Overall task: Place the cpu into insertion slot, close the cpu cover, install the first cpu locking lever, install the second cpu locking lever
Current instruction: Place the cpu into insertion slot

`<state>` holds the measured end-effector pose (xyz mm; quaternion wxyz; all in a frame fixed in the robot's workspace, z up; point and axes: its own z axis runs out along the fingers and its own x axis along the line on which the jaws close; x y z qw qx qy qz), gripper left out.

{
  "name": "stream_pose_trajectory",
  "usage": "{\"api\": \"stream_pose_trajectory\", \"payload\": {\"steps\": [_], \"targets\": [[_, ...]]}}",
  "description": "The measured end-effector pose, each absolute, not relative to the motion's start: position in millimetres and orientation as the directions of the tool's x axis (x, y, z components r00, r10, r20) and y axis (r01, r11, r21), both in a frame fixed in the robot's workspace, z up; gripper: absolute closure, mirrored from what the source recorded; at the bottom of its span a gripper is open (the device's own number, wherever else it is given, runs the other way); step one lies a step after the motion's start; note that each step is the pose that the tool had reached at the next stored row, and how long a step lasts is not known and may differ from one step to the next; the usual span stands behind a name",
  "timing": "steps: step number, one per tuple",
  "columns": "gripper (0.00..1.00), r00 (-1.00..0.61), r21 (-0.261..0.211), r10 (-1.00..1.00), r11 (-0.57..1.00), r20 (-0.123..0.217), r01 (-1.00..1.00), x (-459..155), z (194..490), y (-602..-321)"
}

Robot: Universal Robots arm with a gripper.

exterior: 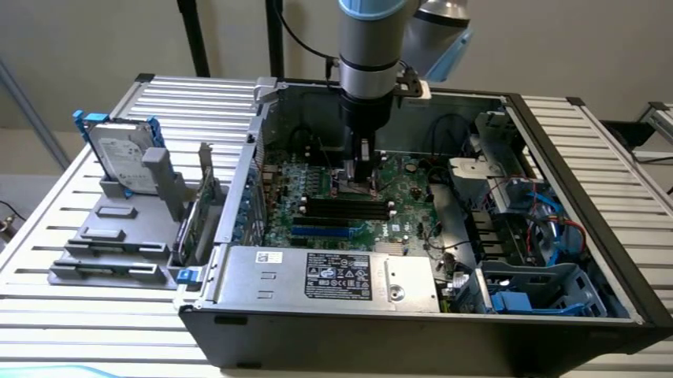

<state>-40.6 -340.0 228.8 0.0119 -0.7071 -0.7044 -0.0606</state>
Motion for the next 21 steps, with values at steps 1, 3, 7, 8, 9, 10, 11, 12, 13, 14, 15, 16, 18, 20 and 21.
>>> {"api": "stream_pose_trajectory", "payload": {"steps": [1,3,7,8,9,10,11,12,13,14,15,16,18,20,21], "targets": [[0.46,0.001,0.068,0.995,-0.008,0.103,0.998,-41,227,-340],[0.46,0.001,0.068,0.995,-0.008,0.103,0.998,-41,225,-340],[0.46,0.001,0.068,0.995,-0.008,0.104,0.998,-41,219,-340],[0.46,0.001,0.068,0.995,-0.009,0.104,0.998,-42,218,-340],[0.46,0.002,0.068,0.995,-0.009,0.104,0.998,-42,217,-340],[0.46,0.002,0.067,0.995,-0.009,0.104,0.998,-42,216,-340],[0.46,0.002,0.067,0.995,-0.009,0.104,0.998,-43,214,-340],[0.46,0.002,0.066,0.995,-0.009,0.104,0.998,-43,214,-340],[0.46,0.002,0.066,0.995,-0.009,0.104,0.998,-43,213,-340],[0.46,0.002,0.065,0.995,-0.009,0.104,0.998,-43,212,-340],[0.46,0.003,0.064,0.995,-0.01,0.104,0.998,-44,212,-340],[0.46,0.003,0.064,0.995,-0.01,0.104,0.998,-44,211,-340],[0.46,0.006,0.064,0.995,-0.012,0.104,0.998,-44,210,-340],[0.46,0.01,0.062,0.995,-0.017,0.104,0.998,-44,209,-340],[0.46,0.013,0.061,0.995,-0.019,0.104,0.998,-44,209,-340]]}}
